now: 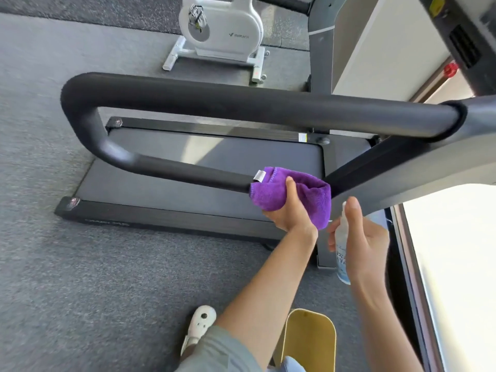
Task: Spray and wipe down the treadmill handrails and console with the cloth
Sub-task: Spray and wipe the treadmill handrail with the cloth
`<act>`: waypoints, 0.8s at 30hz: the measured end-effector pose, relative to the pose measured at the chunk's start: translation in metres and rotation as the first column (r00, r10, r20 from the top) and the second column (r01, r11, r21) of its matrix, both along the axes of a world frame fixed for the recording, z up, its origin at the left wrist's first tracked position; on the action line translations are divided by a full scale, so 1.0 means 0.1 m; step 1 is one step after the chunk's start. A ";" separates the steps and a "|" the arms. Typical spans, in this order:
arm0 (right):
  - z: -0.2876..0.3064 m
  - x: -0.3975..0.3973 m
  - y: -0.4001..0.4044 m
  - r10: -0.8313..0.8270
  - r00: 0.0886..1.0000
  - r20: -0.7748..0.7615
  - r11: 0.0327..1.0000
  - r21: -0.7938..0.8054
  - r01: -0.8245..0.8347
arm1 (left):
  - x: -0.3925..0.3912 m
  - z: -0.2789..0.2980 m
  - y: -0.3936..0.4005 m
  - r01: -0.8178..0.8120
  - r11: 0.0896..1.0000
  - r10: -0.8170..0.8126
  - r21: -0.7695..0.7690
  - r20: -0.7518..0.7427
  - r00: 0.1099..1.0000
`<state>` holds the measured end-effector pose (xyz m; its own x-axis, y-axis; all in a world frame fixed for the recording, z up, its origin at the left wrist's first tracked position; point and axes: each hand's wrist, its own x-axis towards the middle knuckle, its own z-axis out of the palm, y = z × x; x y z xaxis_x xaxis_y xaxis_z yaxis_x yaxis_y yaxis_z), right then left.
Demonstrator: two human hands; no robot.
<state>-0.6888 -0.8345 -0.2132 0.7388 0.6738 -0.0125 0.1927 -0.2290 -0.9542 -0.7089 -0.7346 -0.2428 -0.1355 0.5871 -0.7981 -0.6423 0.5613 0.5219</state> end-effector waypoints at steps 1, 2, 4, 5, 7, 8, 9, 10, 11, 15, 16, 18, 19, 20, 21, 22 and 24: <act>0.02 -0.01 0.02 -0.002 1.000 -0.005 1.000 0.001 0.002 | -0.10 0.00 0.07 -0.027 1.000 0.027 -0.009 -0.011 1.000; 0.04 -0.03 0.03 0.001 1.000 -0.009 1.000 0.005 0.000 | -0.23 0.00 0.15 -0.073 0.997 0.072 -0.005 -0.039 0.997; 0.09 -0.06 0.05 0.004 1.000 -0.009 0.999 0.032 -0.004 | -0.50 -0.04 0.34 -0.176 0.982 0.185 0.073 -0.126 0.975; 0.11 -0.07 0.05 -0.002 1.000 -0.007 0.999 0.047 0.002 | -0.60 -0.07 0.42 -0.203 0.973 0.219 0.114 -0.151 0.964; 0.11 -0.07 0.05 -0.022 1.000 0.004 0.997 0.079 0.022 | -0.63 -0.11 0.48 -0.221 0.967 0.239 0.126 -0.152 0.959; 0.11 -0.07 0.04 -0.030 1.000 0.008 0.996 0.086 0.029 | -0.56 -0.11 0.46 -0.213 0.972 0.226 0.101 -0.142 0.964; 0.10 -0.07 0.03 -0.038 0.999 0.014 0.995 0.090 0.037 | -0.44 -0.11 0.40 -0.185 0.981 0.192 0.065 -0.127 0.973; 0.10 -0.07 0.01 -0.048 0.999 0.018 0.994 0.096 0.046 | -0.29 -0.13 0.31 -0.132 0.991 0.135 0.039 -0.108 0.985; 0.09 -0.06 -0.01 -0.057 0.998 0.018 0.993 0.103 0.055 | -0.15 -0.14 0.20 -0.066 0.997 0.068 0.032 -0.083 0.994; 0.10 -0.04 -0.07 -0.104 0.995 0.009 0.988 0.115 0.102 | 0.07 -0.24 -0.05 0.123 0.991 -0.122 0.058 -0.033 0.992; 0.10 -0.05 -0.06 -0.102 0.995 0.008 0.989 0.112 0.101 | 0.03 -0.26 -0.04 0.138 0.989 -0.135 0.057 -0.061 0.989; 0.09 -0.10 -0.05 -0.078 0.997 0.002 0.992 0.104 0.077 | -0.15 -0.28 0.07 0.106 0.991 -0.096 0.081 -0.112 0.989; 0.08 -0.13 -0.03 -0.068 0.998 -0.003 0.992 0.105 0.068 | -0.29 -0.27 0.16 0.057 0.993 -0.043 0.108 -0.127 0.991; 0.08 -0.16 -0.02 -0.060 0.998 -0.008 0.992 0.107 0.061 | -0.46 -0.26 0.27 0.003 0.990 0.017 0.141 -0.144 0.989; 0.07 -0.19 0.00 -0.053 0.999 -0.012 0.993 0.107 0.054 | -0.64 -0.26 0.39 -0.043 0.983 0.071 0.176 -0.158 0.985; 0.07 -0.23 0.02 -0.041 0.999 -0.016 0.993 0.108 0.042 | -0.83 -0.24 0.49 -0.066 0.976 0.101 0.207 -0.162 0.982; 0.08 -0.33 0.07 -0.012 0.999 -0.031 0.994 0.109 0.016 | -1.20 -0.19 0.61 -0.056 0.965 0.103 0.257 -0.175 0.979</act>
